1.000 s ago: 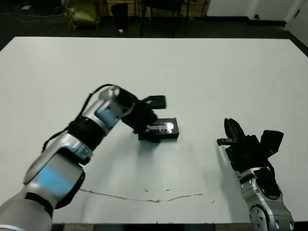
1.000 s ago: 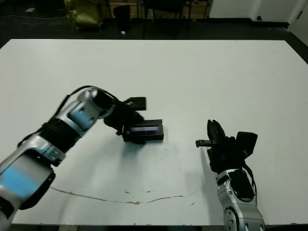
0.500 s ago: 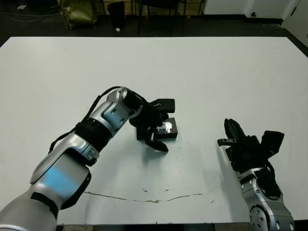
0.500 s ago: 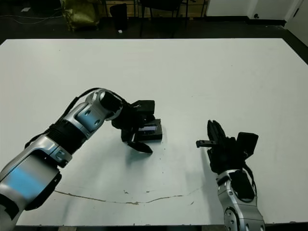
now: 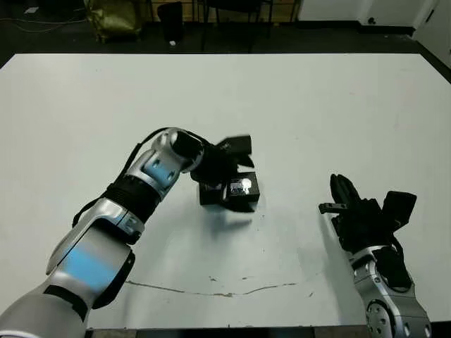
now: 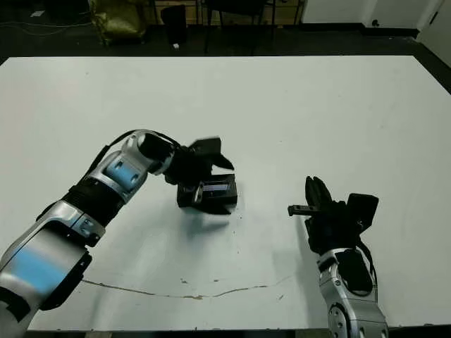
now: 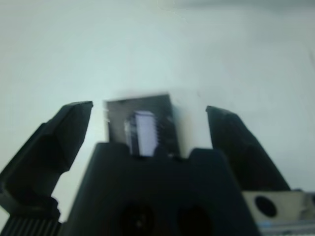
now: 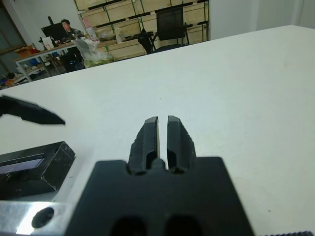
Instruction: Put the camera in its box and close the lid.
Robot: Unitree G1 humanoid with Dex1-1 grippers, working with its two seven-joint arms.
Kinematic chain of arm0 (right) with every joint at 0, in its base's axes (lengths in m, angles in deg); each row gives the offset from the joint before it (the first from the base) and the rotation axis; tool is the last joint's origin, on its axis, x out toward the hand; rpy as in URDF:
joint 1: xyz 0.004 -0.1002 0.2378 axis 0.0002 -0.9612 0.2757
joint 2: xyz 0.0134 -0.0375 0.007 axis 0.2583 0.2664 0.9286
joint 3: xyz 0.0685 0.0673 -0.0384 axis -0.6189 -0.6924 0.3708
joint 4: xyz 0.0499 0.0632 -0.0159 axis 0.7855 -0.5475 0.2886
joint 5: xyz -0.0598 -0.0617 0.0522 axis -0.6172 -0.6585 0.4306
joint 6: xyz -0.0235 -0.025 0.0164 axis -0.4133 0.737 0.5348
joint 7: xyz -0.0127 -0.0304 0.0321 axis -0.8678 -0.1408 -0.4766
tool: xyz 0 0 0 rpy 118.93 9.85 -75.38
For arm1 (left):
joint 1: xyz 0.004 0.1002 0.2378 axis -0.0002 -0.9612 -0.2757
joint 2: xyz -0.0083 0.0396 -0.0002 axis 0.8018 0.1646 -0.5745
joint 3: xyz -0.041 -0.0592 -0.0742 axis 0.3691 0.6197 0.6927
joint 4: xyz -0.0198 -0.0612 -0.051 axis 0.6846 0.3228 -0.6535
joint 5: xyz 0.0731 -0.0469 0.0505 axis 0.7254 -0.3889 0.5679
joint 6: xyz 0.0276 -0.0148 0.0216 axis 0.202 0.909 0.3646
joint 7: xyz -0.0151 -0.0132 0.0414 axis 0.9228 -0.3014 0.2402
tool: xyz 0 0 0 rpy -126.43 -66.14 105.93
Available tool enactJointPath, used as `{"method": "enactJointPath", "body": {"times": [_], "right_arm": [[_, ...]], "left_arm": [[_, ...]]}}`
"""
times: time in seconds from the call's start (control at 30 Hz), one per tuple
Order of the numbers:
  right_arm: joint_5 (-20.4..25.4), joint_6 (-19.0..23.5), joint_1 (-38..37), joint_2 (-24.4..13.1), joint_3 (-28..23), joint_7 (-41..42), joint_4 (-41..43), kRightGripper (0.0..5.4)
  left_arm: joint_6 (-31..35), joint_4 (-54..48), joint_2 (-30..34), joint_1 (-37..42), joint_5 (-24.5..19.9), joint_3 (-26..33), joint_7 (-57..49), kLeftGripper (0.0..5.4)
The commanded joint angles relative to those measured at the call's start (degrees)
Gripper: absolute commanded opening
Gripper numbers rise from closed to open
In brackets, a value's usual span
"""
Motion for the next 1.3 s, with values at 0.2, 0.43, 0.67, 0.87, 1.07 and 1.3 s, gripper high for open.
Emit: {"method": "enactJointPath", "body": {"times": [0.2, 0.43, 0.67, 0.87, 1.07, 1.3], "right_arm": [[-0.5, 1.0, -1.2, -0.2, -0.1, -0.5, -0.3, 0.0], [-0.3, 1.6, -1.3, 0.0, -0.1, -0.7, 0.0, 0.0], [-0.4, 1.9, -1.5, 0.3, 0.0, -1.2, 0.1, 0.0], [-0.8, 1.1, -1.5, 0.0, 0.4, -0.6, -0.5, 0.0], [-0.9, 0.2, -1.3, 0.3, 0.8, -0.2, -1.2, 0.0], [-0.9, 0.6, -1.4, 0.7, 0.9, -0.6, -1.1, 0.0]], "left_arm": [[-7.4, 6.2, -1.3, -4.5, -5.0, 6.6, -3.8, 5.37], [-3.6, 12.4, -2.9, -4.1, -10.1, 10.5, 1.2, 5.37], [13.2, -2.1, -5.1, -13.3, -22.8, 22.1, -9.2, 5.37], [13.1, -24.0, -8.4, -25.4, -23.7, 26.4, -29.7, 4.53], [2.4, -32.4, -7.8, -32.3, -19.0, 22.3, -34.0, 3.13], [-10.3, -36.3, -6.6, -36.5, -7.5, 15.9, -41.0, 1.44]]}}
